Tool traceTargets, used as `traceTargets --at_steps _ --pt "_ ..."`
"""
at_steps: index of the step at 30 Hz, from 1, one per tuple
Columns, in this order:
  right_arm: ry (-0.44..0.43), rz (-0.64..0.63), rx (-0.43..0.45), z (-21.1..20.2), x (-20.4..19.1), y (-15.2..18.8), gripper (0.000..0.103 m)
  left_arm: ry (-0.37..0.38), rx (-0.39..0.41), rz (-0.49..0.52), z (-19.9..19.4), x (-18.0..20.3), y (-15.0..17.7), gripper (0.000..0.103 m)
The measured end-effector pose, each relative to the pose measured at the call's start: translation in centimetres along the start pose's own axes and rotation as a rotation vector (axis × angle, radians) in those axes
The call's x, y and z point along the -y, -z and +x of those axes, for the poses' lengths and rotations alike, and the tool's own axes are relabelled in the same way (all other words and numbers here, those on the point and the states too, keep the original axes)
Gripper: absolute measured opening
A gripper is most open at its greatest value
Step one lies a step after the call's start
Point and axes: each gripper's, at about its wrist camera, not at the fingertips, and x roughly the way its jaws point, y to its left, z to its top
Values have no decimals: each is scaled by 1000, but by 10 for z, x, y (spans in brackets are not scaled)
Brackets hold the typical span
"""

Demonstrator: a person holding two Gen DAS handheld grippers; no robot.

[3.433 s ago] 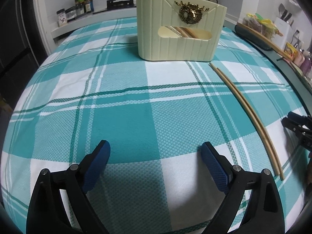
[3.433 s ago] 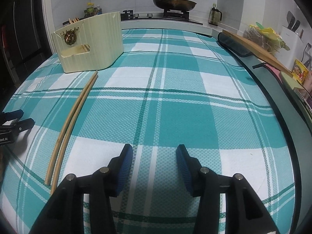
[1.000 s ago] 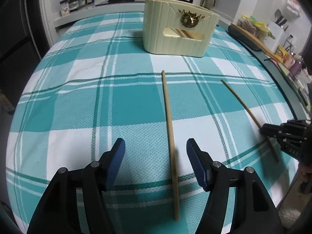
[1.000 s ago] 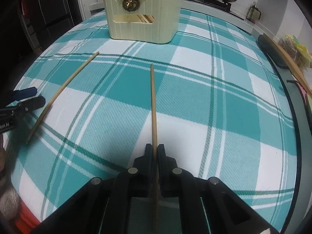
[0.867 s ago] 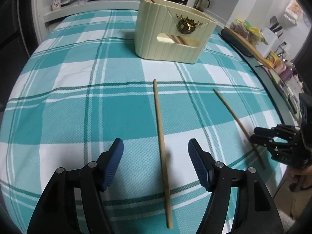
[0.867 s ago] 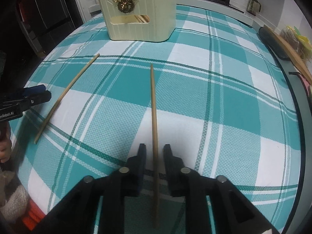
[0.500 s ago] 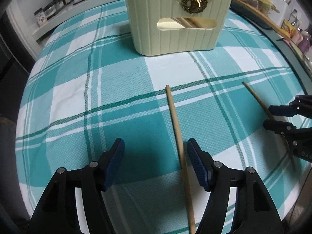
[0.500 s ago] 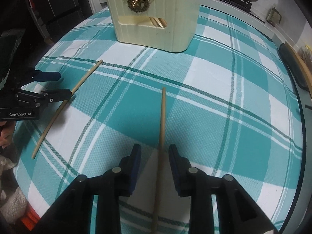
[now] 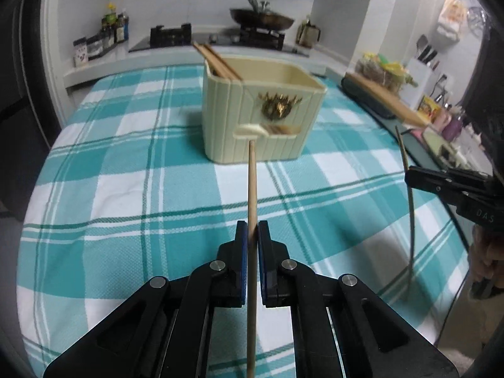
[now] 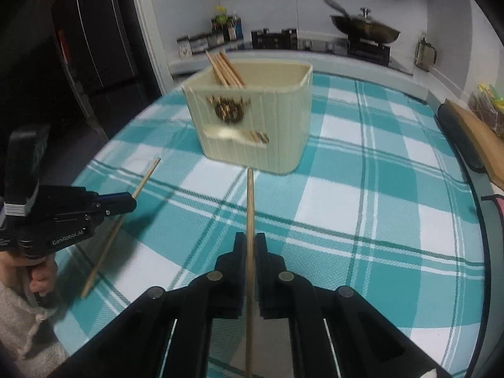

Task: Organize utensils
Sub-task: 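Lift both chopsticks upright and carry them over the cream holder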

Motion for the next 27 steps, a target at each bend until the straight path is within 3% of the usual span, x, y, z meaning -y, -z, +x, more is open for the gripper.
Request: traceTargets --at_steps 5,11,21,27 --pt "-30 -4 159 -65 -7 -10 6 49 158 -4 -61 5 -4 4" --pt "-18 -4 277 -95 -13 -15 6 59 255 -36 -91 5 -6 4" --pt "25 -31 286 -94 -1 -52 6 63 263 -64 -100 -11 -26 4" --pt "47 -48 333 -98 12 -100 6 75 384 -81 -137 -18 -87 4"
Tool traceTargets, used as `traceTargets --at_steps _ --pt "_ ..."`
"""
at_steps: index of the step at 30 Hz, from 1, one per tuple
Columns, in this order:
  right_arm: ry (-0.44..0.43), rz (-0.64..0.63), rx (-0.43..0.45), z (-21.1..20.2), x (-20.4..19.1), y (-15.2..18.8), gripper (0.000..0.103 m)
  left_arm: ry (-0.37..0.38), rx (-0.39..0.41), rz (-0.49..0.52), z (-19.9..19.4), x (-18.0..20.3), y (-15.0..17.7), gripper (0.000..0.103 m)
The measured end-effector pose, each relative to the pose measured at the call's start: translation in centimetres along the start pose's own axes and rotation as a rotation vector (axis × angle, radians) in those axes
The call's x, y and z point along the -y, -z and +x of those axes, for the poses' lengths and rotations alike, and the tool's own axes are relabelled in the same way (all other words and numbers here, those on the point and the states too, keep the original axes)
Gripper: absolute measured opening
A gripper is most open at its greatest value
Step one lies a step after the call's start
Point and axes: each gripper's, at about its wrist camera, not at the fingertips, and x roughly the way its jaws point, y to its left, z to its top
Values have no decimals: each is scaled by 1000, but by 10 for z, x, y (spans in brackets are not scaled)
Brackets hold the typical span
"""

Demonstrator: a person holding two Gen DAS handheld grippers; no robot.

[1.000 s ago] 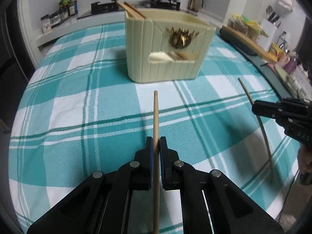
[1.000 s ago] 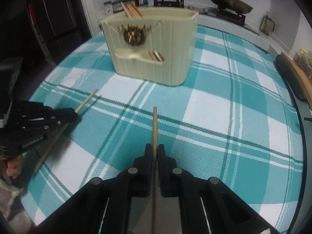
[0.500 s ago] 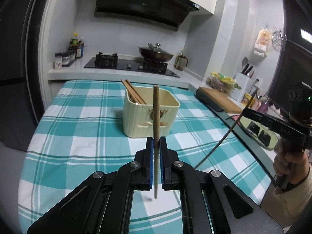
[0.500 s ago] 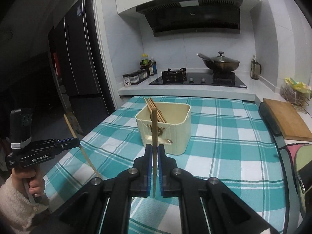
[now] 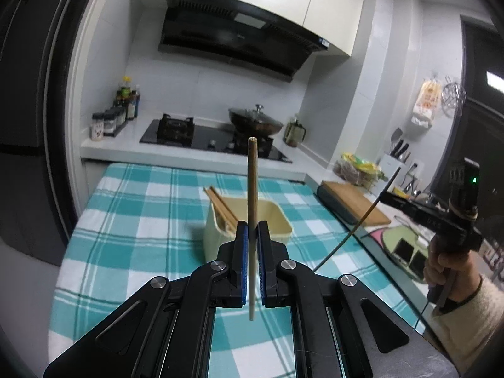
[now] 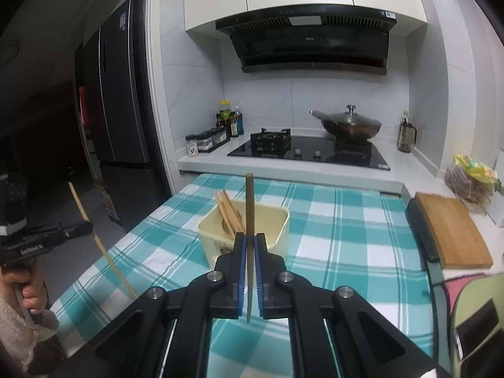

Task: Organize utensils

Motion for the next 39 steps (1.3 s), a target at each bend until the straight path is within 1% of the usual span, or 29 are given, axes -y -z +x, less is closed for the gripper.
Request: traceTargets --at_steps 2,4,6,8,9,10,12,13,14,15,17,18,20,21,22,23,24,25,26,27,28,29,31,32,33,34,36,37,39 --pt "4 1 35 2 2 -20 6 -7 66 -3 1 3 -31 4" --pt "7 8 78 8 3 -45 6 -20 130 -2 7 6 -54 4" --pt "11 8 112 17 2 -66 6 -41 180 -5 23 10 -76 4" --pt "15 -5 138 32 0 -80 6 -75 193 3 49 12 -89 4" --pt "19 -21 140 42 -2 -85 6 -88 184 3 64 12 -91 4" --pt "26 -40 133 53 -4 -87 6 -94 163 -4 79 10 -93 4" --pt "45 -82 90 81 -7 -87 6 -107 82 -25 118 3 -87 4" --pt "49 -111 51 99 -8 -83 6 -120 36 -32 135 0 -82 4" --pt "54 -135 -2 118 -9 -78 6 -132 -32 -45 157 -7 -74 4" --pt "56 -143 -55 135 -8 -73 6 -139 -79 -61 172 -12 -66 4" --pt "26 -129 -184 172 -4 -62 6 -146 -174 -93 201 -27 -48 4" --pt "16 -114 -237 188 -2 -56 6 -152 -208 -97 212 -31 -40 4" --pt "1 -93 -286 212 0 -47 6 -164 -262 -94 229 -37 -28 5" --pt "-20 -84 -314 225 0 -42 8 -174 -276 -92 234 -39 -24 5" --pt "-41 -64 -330 234 0 -38 8 -179 -278 -90 235 -39 -22 12" --pt "-60 -43 -339 240 0 -35 9 -178 -274 -85 233 -40 -21 29" --pt "-80 -15 -336 243 1 -33 20 -183 -266 -74 227 -40 -20 41" --pt "-84 9 -317 241 4 -29 28 -199 -252 -55 220 -39 -19 65" --pt "-81 31 -287 236 5 -28 39 -230 -230 -20 208 -36 -17 79" --pt "-71 51 -251 225 7 -26 41 -261 -203 29 194 -32 -14 83" --pt "-65 62 -228 216 9 -23 41 -289 -182 76 181 -27 -10 91" --pt "-66 75 -201 202 11 -18 41 -337 -158 135 164 -19 0 101" --pt "-57 91 -149 175 11 -8 47 -418 -126 217 139 -5 19 103" --pt "-43 98 -129 164 13 -4 59 -445 -125 240 131 0 27 103" --pt "-25 108 -106 149 12 3 69 -472 -134 249 123 5 36 103" --pt "-11 121 -84 134 12 13 71 -483 -139 244 116 10 43 103" --pt "8 146 -68 114 12 25 80 -466 -124 200 97 19 57 103" --pt "28 159 -65 101 11 33 81 -454 -115 165 87 22 62 103" --pt "68 180 -47 76 7 50 84 -468 -82 90 70 28 70 103"
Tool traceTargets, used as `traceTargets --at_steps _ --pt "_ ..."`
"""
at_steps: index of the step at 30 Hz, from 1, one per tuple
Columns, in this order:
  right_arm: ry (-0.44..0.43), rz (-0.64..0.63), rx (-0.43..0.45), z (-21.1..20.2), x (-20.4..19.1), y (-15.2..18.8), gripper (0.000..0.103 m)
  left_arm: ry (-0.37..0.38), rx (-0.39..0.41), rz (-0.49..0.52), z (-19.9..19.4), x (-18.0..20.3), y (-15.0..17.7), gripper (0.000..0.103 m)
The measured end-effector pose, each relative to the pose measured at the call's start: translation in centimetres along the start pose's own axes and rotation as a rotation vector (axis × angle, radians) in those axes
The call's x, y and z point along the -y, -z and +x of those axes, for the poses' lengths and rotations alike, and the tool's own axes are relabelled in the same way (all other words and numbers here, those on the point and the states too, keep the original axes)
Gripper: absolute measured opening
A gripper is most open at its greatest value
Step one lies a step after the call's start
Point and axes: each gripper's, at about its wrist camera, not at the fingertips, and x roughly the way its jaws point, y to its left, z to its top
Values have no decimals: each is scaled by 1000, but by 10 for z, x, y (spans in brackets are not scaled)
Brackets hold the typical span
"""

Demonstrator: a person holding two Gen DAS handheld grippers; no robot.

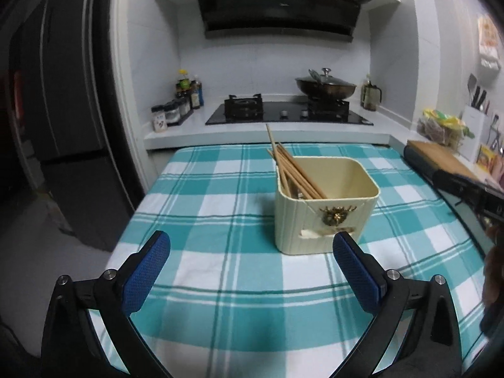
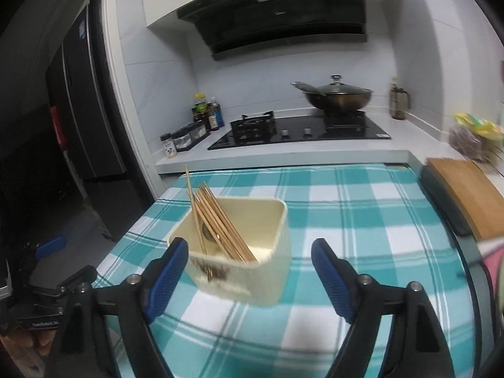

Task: Organize utensils

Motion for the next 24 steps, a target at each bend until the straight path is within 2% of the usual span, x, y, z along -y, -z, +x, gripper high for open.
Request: traceTargets --at_steps 3,9,13,16,19,24 --pt "39 5 25 -30 -1 19 85 -34 29 -51 -23 -1 8 103" --pt "133 -79 -6 -65 -17 45 86 -100 35 -1 -53 8 18 103" --pt "139 -70 -35 -83 -30 49 87 -92 4 19 -65 14 23 103" --pt "166 -107 -54 -92 -45 51 88 -77 -5 3 -78 12 22 103" --pt "152 -126 -64 -101 -56 52 88 -67 -5 -12 -90 10 19 103" --pt "152 -156 -53 -114 -70 52 88 -88 -18 9 -100 13 17 103"
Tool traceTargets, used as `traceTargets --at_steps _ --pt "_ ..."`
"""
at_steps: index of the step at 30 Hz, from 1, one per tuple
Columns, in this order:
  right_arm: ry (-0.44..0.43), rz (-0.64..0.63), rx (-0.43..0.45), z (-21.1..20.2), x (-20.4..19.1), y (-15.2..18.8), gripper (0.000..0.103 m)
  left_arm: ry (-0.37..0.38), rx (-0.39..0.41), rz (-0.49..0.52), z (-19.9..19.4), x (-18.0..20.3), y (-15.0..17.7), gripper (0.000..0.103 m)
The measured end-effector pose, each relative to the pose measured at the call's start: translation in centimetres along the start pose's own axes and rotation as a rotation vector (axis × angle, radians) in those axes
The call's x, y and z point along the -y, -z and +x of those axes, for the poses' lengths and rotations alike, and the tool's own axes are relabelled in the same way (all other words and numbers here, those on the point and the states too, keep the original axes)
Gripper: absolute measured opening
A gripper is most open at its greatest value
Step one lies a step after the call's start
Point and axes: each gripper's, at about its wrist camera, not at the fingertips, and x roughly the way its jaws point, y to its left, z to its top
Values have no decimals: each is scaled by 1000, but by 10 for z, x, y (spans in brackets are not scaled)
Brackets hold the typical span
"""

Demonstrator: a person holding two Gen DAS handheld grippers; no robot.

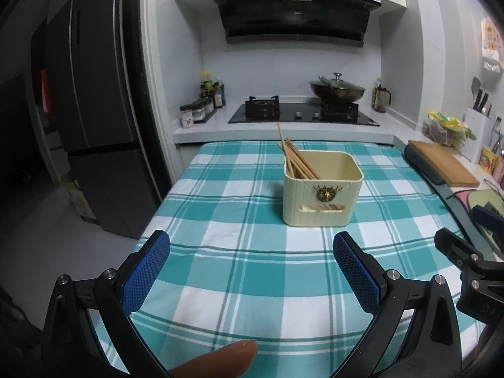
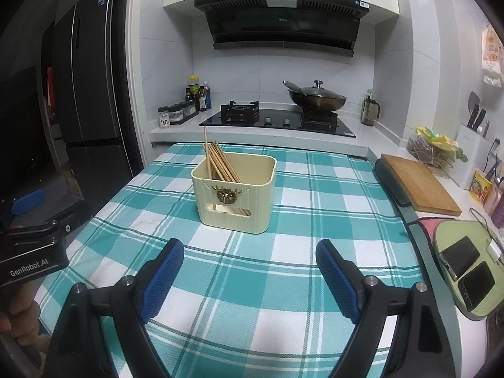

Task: Organize utensils

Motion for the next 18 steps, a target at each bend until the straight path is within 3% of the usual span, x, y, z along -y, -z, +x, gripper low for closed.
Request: traceTargets --at_steps 12,18 --pt "42 25 44 -31 -2 -9 89 -2 20 10 -18 2 -2 103" --pt "24 24 53 -38 -10 -8 90 -5 13 16 -23 4 -2 103"
